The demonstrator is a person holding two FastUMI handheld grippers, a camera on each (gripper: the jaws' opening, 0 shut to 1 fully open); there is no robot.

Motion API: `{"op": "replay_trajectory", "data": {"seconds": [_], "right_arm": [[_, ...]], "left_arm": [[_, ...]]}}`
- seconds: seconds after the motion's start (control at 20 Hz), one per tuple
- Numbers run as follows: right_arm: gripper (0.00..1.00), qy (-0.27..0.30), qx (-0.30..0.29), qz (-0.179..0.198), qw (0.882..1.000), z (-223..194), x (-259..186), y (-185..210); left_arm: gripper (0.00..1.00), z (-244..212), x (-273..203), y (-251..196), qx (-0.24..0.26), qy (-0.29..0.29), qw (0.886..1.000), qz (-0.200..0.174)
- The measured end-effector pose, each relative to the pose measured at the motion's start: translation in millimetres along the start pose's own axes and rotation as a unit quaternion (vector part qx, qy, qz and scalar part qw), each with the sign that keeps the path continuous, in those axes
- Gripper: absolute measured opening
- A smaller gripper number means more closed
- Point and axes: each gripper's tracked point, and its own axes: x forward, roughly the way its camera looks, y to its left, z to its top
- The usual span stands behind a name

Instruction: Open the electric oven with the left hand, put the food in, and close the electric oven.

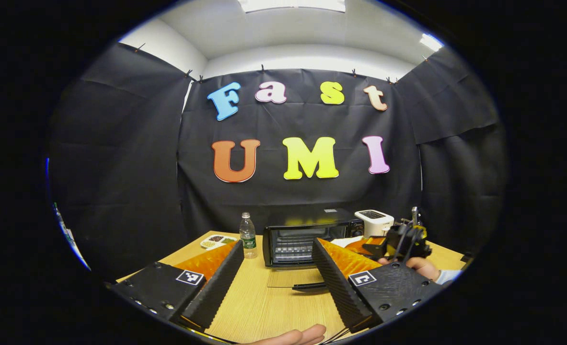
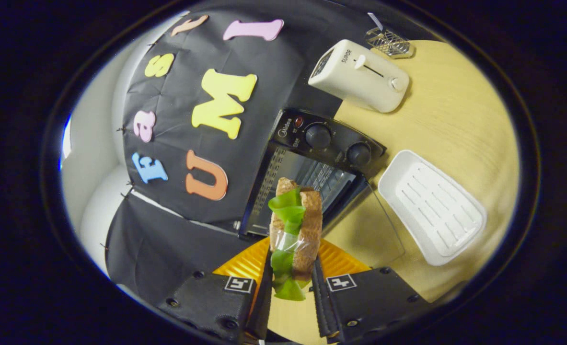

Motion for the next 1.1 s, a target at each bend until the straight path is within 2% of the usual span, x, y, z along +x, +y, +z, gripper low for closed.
{"op": "replay_trajectory", "data": {"seconds": [0.15, 0.3, 0.5, 0.65, 0.8, 0.85, 0.9, 1.0, 1.05, 1.1], "right_arm": [[0.42, -0.061, 0.024, 0.005, 0.998, -3.2, 34.4, 8.8], [0.42, -0.101, 0.041, -0.008, 0.994, -2.5, 73.9, 10.0], [0.42, -0.139, 0.000, -0.037, 0.990, 1.3, 127.5, 6.2], [0.42, -0.181, -0.032, -0.061, 0.981, 13.1, 160.9, -0.6], [0.42, -0.203, -0.039, -0.066, 0.976, 18.5, 187.5, -1.0], [0.33, -0.203, -0.039, -0.065, 0.976, 19.0, 194.5, 1.0], [0.42, -0.205, -0.036, -0.063, 0.976, 19.7, 201.3, 3.2], [0.42, -0.196, -0.028, -0.071, 0.978, 13.7, 210.8, -1.3], [0.34, -0.197, -0.024, -0.074, 0.977, 12.4, 210.8, -3.9], [0.44, -0.201, -0.025, -0.076, 0.976, 13.0, 211.2, -4.8]], "left_arm": [[0.94, -9.0, -0.1, 3.7, -0.013, 0.006, 1.000, -0.007], [0.94, -21.3, 0.5, 17.4, -0.020, 0.024, 0.999, -0.003], [0.94, -25.7, -0.1, 29.4, 0.000, 0.027, 1.000, -0.001], [0.94, -32.9, 4.7, 36.6, 0.009, 0.028, 1.000, 0.002], [0.94, -43.7, 9.6, 36.5, -0.005, 0.039, 0.999, -0.006], [0.94, -48.4, 11.2, 37.3, -0.009, 0.043, 0.999, -0.008], [0.94, -51.6, 12.6, 39.5, -0.011, 0.047, 0.999, -0.006], [0.94, -59.0, 14.4, 43.5, -0.013, 0.055, 0.998, -0.003], [0.94, -62.9, 14.9, 46.4, -0.015, 0.060, 0.998, 0.000], [0.94, -64.6, 14.7, 48.0, -0.018, 0.064, 0.998, 0.001]]}}
